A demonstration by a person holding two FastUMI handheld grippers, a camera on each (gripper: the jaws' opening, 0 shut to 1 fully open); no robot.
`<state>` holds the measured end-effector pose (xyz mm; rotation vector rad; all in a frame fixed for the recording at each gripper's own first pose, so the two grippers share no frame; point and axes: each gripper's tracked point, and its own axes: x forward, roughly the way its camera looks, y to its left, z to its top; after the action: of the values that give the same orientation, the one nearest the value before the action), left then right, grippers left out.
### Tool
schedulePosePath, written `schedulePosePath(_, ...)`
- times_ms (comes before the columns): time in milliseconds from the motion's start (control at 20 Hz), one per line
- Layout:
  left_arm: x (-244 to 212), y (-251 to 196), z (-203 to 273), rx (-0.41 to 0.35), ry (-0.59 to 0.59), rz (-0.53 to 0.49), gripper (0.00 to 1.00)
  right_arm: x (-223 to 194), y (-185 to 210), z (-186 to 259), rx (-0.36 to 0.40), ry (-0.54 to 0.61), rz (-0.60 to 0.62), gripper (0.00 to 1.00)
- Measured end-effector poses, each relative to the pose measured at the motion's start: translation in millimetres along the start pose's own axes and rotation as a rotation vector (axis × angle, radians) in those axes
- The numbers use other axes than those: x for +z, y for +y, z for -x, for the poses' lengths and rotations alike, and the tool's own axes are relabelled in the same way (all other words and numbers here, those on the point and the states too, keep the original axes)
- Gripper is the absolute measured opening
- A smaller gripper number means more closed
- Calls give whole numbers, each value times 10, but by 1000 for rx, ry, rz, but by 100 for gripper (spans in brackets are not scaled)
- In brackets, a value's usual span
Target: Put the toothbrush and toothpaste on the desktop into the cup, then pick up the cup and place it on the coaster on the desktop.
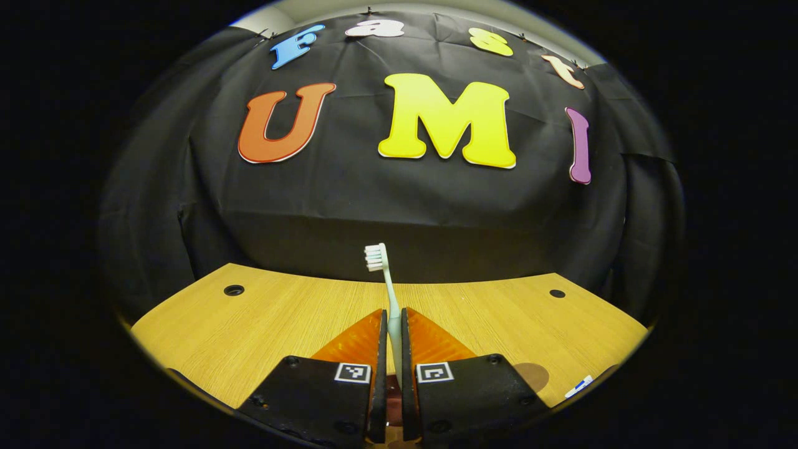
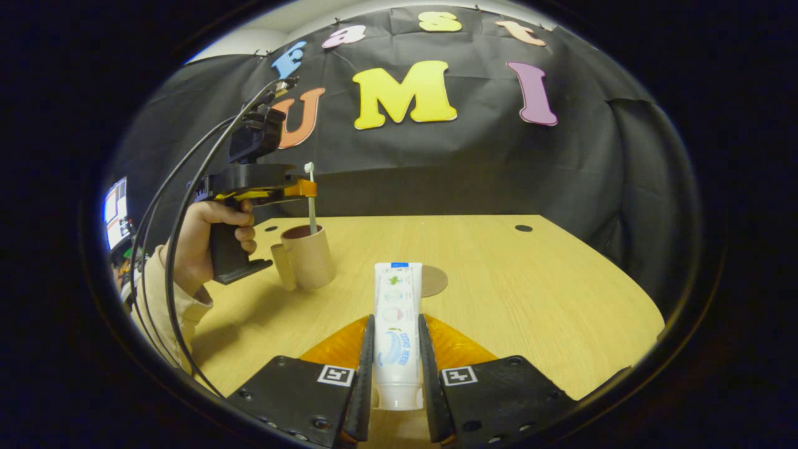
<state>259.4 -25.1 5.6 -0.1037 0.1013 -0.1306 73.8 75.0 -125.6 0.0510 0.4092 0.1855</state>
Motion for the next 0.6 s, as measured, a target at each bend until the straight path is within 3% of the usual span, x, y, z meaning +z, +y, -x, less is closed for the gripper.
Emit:
schedulePosePath(200, -27, 94, 71, 31, 23, -8, 16, 15, 102, -3, -4, -3, 12, 36)
schedulePosePath(250, -30, 116, 97, 34, 28, -13, 24, 27, 112, 5, -9, -10, 19, 36)
schedulePosePath(300, -13, 109, 132, 22, 32, -11, 42, 60, 133, 7, -13, -18, 24, 36)
schedulePosePath(450, 12, 56, 231, -23, 39, -2, 64, 158, 242, -39, -14, -47, 37, 38)
schedulePosePath(500, 23, 86, 268, -20, 48, -11, 78, 212, 296, -68, -12, -58, 43, 36)
schedulePosePath(550, 39, 90, 303, -29, 46, -13, 82, 247, 353, -102, -5, -64, 54, 39)
schedulePosePath(600, 52, 95, 353, -38, 43, -12, 93, 290, 412, -141, 4, -71, 58, 36)
